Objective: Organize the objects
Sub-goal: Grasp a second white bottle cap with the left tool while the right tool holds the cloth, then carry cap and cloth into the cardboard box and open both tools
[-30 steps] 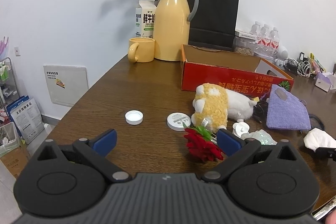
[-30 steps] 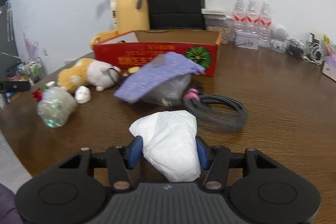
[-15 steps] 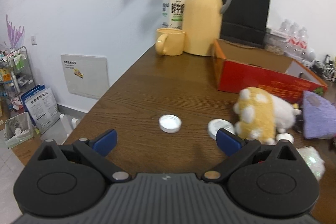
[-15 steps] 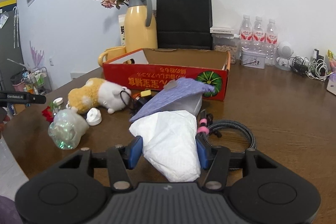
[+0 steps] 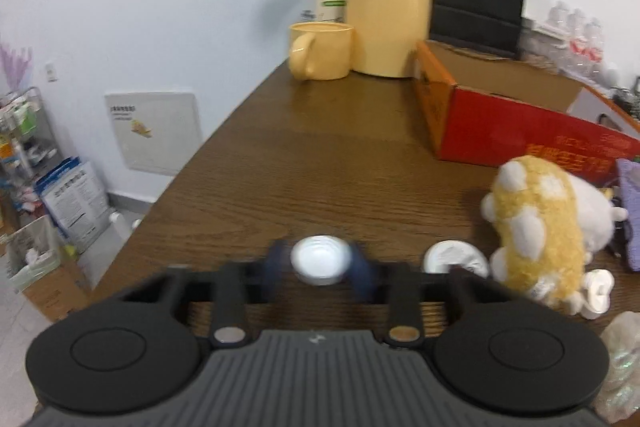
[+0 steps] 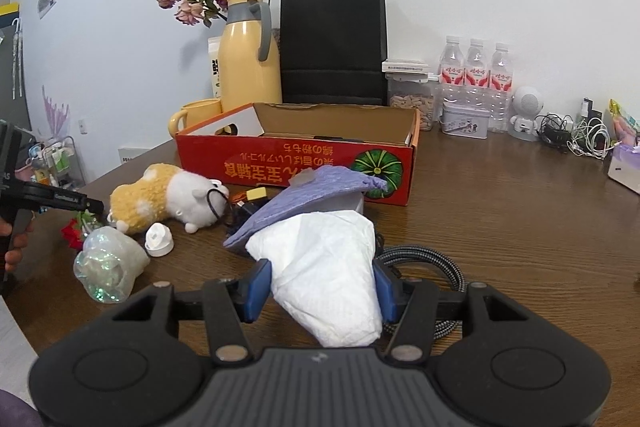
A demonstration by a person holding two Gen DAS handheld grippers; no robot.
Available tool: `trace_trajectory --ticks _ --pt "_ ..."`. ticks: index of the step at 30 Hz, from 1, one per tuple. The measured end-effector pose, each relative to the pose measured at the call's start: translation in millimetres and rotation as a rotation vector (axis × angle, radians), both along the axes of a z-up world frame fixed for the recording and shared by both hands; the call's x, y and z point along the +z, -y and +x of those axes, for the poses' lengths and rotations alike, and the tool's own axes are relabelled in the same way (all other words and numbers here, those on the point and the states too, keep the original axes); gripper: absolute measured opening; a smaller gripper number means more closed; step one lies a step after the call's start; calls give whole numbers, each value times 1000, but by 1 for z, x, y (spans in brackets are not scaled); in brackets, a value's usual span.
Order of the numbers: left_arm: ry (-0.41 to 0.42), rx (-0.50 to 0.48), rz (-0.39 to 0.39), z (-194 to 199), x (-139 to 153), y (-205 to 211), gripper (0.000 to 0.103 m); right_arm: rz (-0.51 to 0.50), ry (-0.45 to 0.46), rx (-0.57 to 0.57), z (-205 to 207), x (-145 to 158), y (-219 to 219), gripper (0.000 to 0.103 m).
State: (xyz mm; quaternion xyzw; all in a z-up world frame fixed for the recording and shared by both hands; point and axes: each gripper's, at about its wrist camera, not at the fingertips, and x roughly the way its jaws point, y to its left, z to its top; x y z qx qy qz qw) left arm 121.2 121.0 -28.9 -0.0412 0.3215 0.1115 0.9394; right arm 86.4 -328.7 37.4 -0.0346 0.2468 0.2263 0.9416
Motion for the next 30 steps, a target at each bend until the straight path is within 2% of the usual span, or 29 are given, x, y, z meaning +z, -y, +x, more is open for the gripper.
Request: trace_trajectory --ticks 9,16,24,30 --pt "53 -27 -2 -6 16 10 29 0 22 -30 2 7 10 52" --pt "159 -81 7 5 59 33 29 10 94 -28 17 31 7 52" --pt "226 -162 3 47 97 76 29 35 171 6 69 66 -19 52" --pt "233 -203 -14 96 108 109 29 47 178 2 126 79 -51 52"
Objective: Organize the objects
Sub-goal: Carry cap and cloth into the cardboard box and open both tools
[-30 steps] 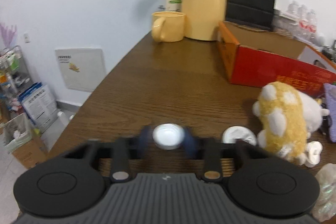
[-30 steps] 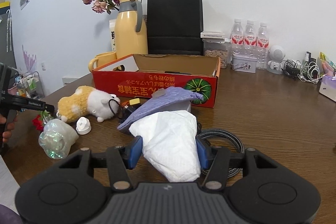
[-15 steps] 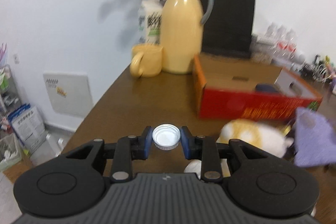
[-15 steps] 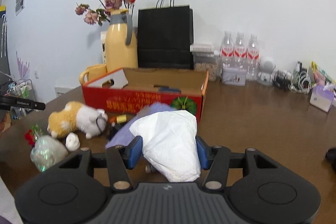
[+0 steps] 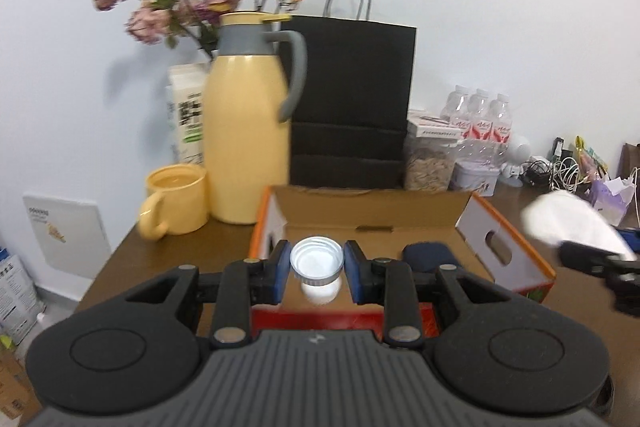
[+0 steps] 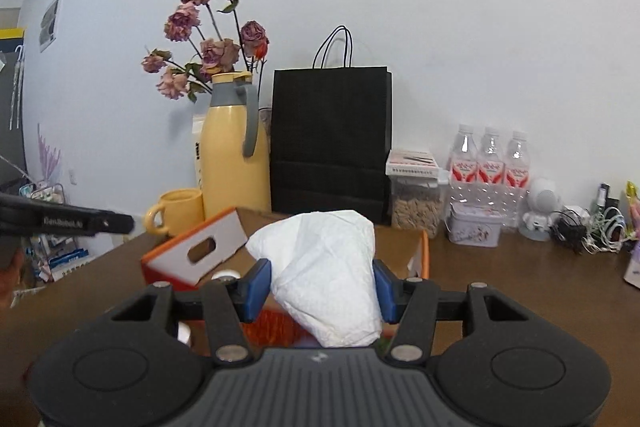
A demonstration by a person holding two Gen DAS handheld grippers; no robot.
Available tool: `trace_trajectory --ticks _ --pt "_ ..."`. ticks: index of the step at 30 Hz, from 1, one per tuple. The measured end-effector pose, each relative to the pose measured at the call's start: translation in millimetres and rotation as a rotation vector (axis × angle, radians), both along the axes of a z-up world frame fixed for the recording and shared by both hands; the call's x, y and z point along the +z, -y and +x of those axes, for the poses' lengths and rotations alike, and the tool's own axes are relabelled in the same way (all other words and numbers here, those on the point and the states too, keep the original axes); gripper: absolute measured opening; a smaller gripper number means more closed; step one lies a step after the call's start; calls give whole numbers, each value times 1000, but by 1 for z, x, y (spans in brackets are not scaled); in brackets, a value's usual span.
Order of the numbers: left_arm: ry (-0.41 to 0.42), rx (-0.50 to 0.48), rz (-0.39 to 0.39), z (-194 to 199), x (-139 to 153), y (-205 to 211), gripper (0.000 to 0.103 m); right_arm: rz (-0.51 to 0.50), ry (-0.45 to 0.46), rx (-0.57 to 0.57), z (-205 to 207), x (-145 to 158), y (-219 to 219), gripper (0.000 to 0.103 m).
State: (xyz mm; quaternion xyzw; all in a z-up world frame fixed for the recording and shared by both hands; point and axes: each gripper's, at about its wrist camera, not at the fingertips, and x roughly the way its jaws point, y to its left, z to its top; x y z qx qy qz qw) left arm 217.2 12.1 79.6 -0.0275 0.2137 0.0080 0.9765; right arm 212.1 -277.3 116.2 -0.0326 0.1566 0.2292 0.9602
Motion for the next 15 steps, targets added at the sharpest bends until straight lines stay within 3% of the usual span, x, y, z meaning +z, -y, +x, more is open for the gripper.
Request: trace_trajectory --ticks 9,15 --pt "-49 20 -13 75 -21 27 29 -8 -90 -97 89 -30 -31 53" --pt "-117 49 -30 106 -43 22 29 -64 -159 -127 119 -57 -39 53"
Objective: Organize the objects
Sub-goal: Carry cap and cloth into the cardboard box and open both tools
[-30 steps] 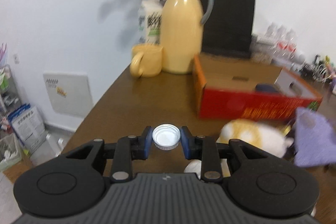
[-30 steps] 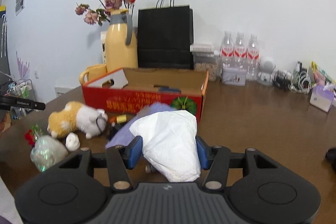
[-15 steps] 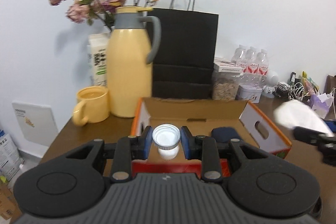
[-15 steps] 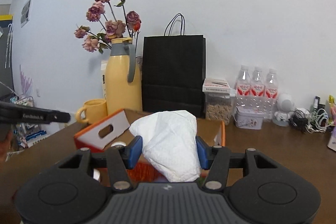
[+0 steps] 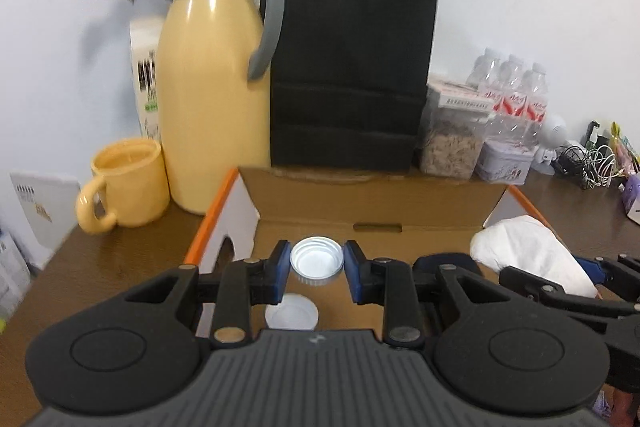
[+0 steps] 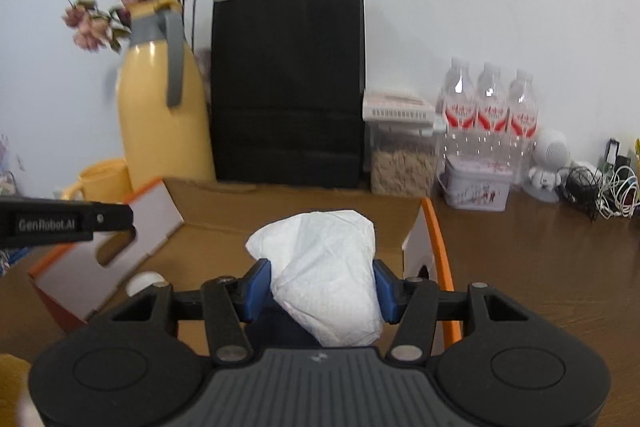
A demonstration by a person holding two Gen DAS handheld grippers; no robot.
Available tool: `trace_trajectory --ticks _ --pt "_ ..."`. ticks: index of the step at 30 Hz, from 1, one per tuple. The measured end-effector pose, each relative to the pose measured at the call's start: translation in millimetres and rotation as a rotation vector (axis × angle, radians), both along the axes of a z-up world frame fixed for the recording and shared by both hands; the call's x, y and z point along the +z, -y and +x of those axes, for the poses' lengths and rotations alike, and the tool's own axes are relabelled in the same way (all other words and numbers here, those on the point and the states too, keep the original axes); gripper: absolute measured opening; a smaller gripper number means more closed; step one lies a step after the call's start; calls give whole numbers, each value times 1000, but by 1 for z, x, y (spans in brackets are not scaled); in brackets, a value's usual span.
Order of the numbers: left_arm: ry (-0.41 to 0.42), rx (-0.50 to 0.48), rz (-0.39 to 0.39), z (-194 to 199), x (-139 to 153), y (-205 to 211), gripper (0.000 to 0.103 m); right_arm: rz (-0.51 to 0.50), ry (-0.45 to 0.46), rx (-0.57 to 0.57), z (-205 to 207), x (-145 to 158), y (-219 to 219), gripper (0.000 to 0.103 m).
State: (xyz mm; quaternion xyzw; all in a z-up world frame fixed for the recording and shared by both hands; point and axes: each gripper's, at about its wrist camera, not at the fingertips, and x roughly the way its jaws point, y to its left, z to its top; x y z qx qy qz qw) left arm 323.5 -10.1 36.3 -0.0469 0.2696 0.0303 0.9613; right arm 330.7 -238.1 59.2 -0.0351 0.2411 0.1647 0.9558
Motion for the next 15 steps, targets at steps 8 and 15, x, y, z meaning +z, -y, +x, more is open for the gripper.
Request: trace_trajectory --ticks 8,15 --pt "-30 -9 -10 1 -8 -4 41 -38 -31 2 1 -11 -6 70" --pt "23 0 13 -5 -4 3 103 -25 -1 2 -5 -6 -4 103"
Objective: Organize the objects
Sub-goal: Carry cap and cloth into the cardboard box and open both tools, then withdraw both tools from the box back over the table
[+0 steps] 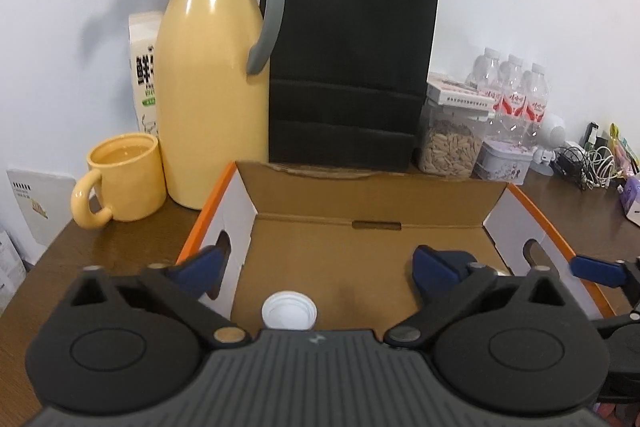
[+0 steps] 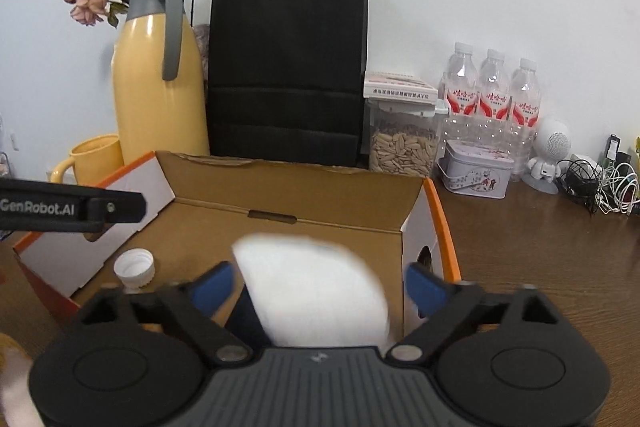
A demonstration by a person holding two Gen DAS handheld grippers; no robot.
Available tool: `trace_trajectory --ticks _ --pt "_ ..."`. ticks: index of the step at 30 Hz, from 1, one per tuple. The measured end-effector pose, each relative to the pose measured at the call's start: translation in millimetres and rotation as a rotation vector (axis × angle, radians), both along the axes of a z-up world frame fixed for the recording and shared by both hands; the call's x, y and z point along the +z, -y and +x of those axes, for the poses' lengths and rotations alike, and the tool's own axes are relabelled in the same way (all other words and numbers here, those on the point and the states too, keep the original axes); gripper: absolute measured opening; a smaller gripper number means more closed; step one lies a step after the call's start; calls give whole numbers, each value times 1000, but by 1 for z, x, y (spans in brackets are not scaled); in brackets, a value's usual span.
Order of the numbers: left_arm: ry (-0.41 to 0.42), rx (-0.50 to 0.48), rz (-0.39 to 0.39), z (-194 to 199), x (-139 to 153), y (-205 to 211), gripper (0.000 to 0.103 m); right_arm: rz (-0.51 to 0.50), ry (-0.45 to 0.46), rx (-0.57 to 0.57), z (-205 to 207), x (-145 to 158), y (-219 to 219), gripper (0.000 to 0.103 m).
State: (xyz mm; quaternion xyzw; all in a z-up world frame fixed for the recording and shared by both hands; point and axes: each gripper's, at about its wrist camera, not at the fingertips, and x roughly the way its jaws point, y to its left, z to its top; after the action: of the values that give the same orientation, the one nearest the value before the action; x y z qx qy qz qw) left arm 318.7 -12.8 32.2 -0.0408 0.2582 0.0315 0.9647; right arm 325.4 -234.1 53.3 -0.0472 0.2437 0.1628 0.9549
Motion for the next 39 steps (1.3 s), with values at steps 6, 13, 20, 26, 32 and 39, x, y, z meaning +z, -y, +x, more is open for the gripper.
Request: trace_trajectory --ticks 6,13,20,26,32,39 --pt "2 10 12 -2 2 1 103 11 27 -11 -5 6 4 103" --pt "56 0 8 -15 17 1 103 19 61 -10 -16 17 7 103" --pt "127 2 11 -39 38 5 103 34 129 18 -41 36 8 103" --pt "140 4 24 -59 53 3 103 22 155 41 -66 45 7 103" --pt "145 10 28 -88 65 -2 103 20 160 46 -94 50 14 103" --pt "130 18 35 -124 68 -12 103 12 156 45 -132 51 27 103"
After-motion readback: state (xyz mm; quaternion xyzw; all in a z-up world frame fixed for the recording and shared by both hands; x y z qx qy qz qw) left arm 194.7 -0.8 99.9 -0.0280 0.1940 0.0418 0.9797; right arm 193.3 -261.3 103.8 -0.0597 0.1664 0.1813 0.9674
